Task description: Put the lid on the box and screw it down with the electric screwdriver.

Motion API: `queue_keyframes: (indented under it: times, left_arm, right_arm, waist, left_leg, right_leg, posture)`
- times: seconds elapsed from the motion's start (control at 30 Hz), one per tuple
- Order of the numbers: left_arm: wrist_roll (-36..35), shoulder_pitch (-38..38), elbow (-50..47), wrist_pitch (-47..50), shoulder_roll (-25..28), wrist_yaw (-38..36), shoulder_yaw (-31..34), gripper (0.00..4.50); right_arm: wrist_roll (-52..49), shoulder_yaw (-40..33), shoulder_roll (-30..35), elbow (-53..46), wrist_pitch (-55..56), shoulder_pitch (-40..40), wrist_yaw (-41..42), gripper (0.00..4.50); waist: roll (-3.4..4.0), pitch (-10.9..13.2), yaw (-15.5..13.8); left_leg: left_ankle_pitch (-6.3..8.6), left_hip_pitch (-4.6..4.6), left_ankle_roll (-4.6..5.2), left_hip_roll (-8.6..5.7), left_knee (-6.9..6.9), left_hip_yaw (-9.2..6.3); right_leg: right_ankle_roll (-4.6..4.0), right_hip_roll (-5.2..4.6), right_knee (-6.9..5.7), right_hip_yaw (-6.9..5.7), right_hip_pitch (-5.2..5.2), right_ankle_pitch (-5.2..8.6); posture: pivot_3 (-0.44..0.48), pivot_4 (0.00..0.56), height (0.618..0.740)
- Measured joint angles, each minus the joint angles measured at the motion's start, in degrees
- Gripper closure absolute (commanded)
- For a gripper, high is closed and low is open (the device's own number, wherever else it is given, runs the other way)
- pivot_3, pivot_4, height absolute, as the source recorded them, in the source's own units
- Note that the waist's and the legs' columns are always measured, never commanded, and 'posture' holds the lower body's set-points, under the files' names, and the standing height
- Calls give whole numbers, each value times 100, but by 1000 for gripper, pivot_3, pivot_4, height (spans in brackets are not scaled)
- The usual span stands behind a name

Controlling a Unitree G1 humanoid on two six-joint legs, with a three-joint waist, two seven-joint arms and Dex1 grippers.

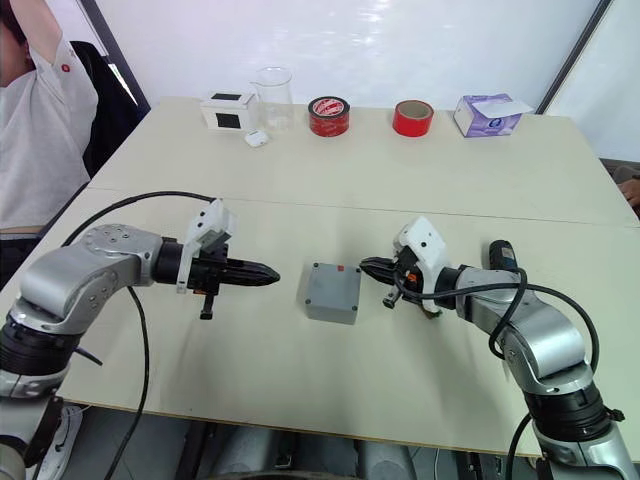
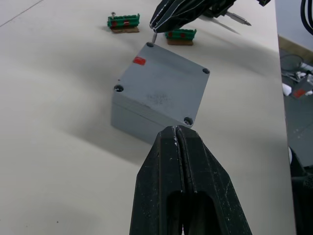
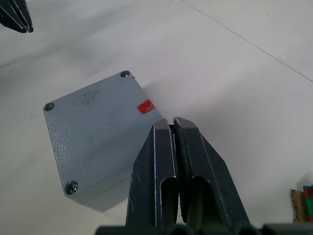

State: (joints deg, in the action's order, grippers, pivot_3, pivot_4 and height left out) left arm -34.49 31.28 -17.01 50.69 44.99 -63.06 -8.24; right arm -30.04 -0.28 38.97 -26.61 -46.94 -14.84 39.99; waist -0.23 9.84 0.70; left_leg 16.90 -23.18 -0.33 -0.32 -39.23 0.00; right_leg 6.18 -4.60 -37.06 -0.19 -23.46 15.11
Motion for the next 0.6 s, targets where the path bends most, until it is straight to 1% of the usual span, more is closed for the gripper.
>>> queue_keyframes:
  times: [0.6]
  left_arm:
    - [-114,0,-11,21,-2,97,9,4500]
  right_arm:
    - [165,226,-20,221,164,-132,9,4468]
  waist:
    - [0,0,-1]
  left_leg:
    - [0,0,0,0,0,0]
  right_leg:
    - [0,0,0,0,0,0]
  posture:
    - [0,150,740]
